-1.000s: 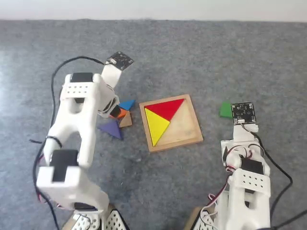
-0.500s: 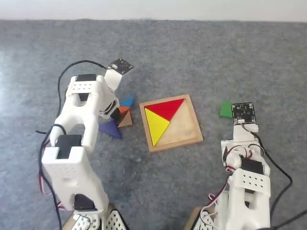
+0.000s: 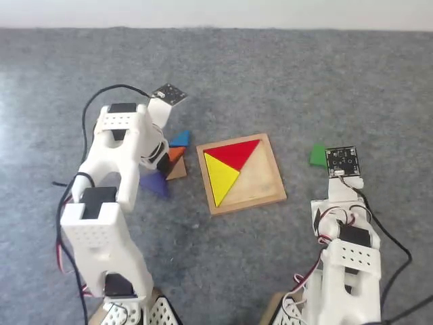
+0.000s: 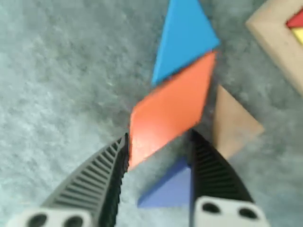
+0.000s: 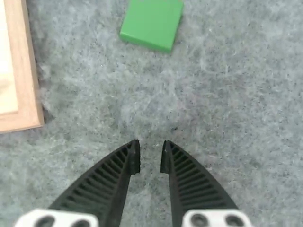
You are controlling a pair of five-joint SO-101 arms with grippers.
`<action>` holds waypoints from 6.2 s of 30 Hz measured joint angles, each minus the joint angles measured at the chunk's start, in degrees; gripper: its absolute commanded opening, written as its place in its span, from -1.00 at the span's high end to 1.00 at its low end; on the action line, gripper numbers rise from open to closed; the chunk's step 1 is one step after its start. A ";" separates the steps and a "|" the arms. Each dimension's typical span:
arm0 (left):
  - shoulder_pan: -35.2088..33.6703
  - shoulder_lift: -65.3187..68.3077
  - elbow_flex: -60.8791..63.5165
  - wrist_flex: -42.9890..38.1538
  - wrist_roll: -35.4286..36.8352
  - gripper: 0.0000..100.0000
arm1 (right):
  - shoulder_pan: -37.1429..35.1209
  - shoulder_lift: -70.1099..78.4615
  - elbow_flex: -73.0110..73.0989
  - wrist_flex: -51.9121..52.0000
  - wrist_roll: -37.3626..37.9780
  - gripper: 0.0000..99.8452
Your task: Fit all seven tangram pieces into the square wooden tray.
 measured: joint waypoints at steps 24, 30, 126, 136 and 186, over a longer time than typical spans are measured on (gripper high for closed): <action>8.88 -7.38 -4.40 9.76 17.67 0.76 | 0.00 0.00 0.00 0.00 0.00 0.83; 7.82 -4.92 2.11 0.00 17.58 0.76 | 0.00 0.00 0.00 0.00 0.00 0.83; 0.18 11.69 -16.00 10.46 8.18 0.97 | -1.41 0.00 0.00 0.00 0.09 0.83; 0.79 10.46 -16.26 16.44 8.18 0.98 | -1.41 0.00 0.00 0.00 0.09 0.83; 34.02 7.91 -18.81 -1.23 60.40 0.61 | 0.18 0.00 0.00 0.00 0.09 0.84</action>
